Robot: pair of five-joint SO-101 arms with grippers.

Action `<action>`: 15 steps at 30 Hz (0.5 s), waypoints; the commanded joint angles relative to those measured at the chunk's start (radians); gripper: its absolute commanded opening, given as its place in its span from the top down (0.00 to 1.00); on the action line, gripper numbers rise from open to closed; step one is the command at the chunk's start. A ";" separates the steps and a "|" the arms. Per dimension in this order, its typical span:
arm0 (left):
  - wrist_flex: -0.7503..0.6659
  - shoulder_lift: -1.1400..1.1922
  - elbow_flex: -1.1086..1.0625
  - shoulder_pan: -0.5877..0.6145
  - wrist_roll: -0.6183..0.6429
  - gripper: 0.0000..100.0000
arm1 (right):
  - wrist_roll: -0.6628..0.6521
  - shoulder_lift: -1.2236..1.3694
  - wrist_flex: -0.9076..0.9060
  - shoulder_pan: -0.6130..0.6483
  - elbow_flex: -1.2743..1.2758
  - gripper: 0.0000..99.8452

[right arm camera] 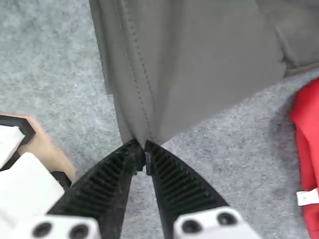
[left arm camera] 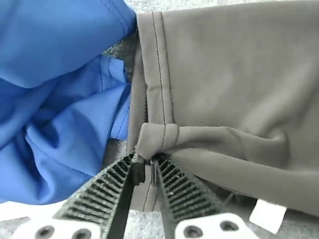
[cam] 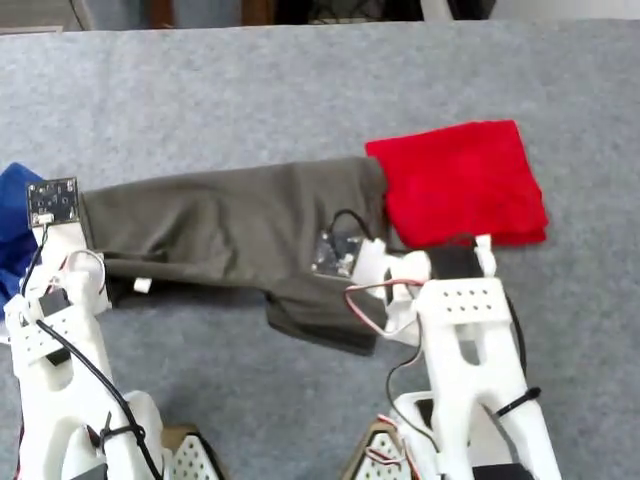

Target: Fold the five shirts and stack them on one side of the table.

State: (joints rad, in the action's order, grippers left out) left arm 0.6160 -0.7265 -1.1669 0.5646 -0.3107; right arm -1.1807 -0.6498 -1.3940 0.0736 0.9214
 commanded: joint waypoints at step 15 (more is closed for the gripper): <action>0.287 -0.029 0.104 0.085 -0.098 0.79 | -0.031 -0.024 -0.083 -0.029 -0.127 0.80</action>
State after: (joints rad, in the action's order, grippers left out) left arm 0.8370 -0.7265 -1.1546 0.5999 -0.4028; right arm -1.1991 -0.6498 -1.4630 0.0522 0.8876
